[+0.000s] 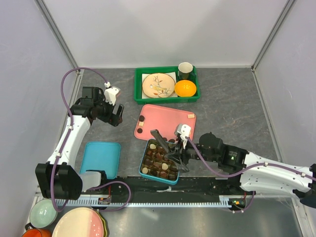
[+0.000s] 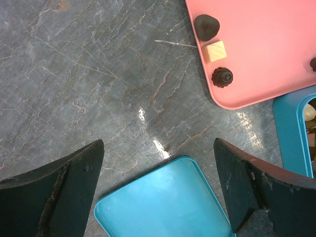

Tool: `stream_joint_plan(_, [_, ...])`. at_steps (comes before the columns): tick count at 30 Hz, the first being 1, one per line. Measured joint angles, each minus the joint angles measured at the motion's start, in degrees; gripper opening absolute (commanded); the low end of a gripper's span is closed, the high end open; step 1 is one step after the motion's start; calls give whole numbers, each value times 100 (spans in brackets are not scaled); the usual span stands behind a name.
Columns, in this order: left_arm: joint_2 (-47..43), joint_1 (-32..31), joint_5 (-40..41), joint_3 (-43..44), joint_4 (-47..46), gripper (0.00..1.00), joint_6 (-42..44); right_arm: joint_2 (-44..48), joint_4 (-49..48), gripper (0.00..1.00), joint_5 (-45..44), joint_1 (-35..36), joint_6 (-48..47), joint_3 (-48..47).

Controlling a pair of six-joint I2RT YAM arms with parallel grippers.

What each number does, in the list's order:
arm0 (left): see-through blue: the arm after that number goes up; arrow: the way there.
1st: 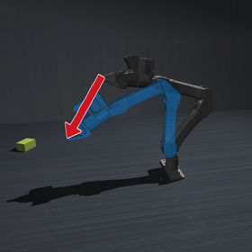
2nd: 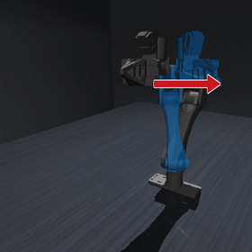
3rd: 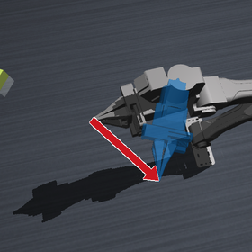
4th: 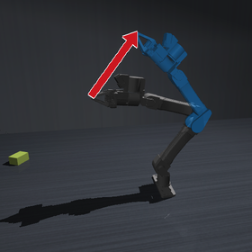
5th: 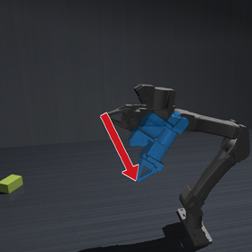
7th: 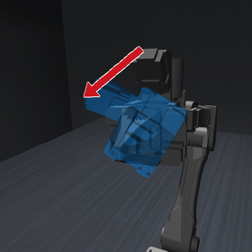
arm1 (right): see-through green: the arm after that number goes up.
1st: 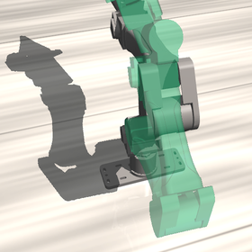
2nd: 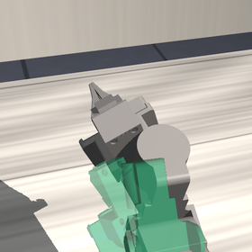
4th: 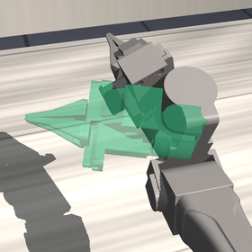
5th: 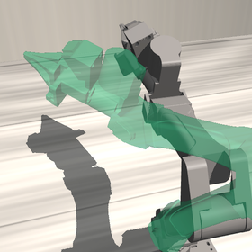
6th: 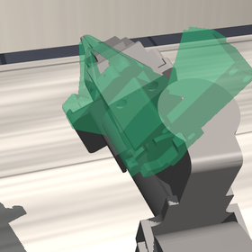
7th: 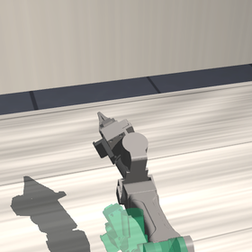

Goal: Pack the chocolate
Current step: Place the fake chocolate in the packing box, then place the clamp at the center of the board.

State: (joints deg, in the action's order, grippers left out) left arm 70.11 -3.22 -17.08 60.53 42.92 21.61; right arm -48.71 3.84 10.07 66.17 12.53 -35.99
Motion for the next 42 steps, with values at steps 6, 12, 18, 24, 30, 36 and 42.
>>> stream_joint_plan(6, [-11,0,0,0,22,99,0,170,688,23,-1773,-48,33,-376])
stream_joint_plan(12, [-151,0,-2,-17,22,99,2,-181,1464,24,-2977,-1257,195,-1145])
stream_joint_plan(18, [-313,0,-120,-138,17,99,13,-1344,1853,26,-3318,-3123,227,-1620])
stream_joint_plan(24, [-341,4,-166,-380,44,99,103,-3838,1906,28,-3110,-4732,249,-2170])
stream_joint_plan(30, [-476,15,-157,-535,144,99,313,-5606,1989,32,-3121,-5121,142,-3069])
stream_joint_plan(36, [-588,15,-157,-599,251,99,514,-6557,2037,58,-3582,-5287,-382,-4079])
stream_joint_plan(42, [-380,15,-310,-603,367,99,579,-6719,1969,79,-3801,-5639,-647,-4347])
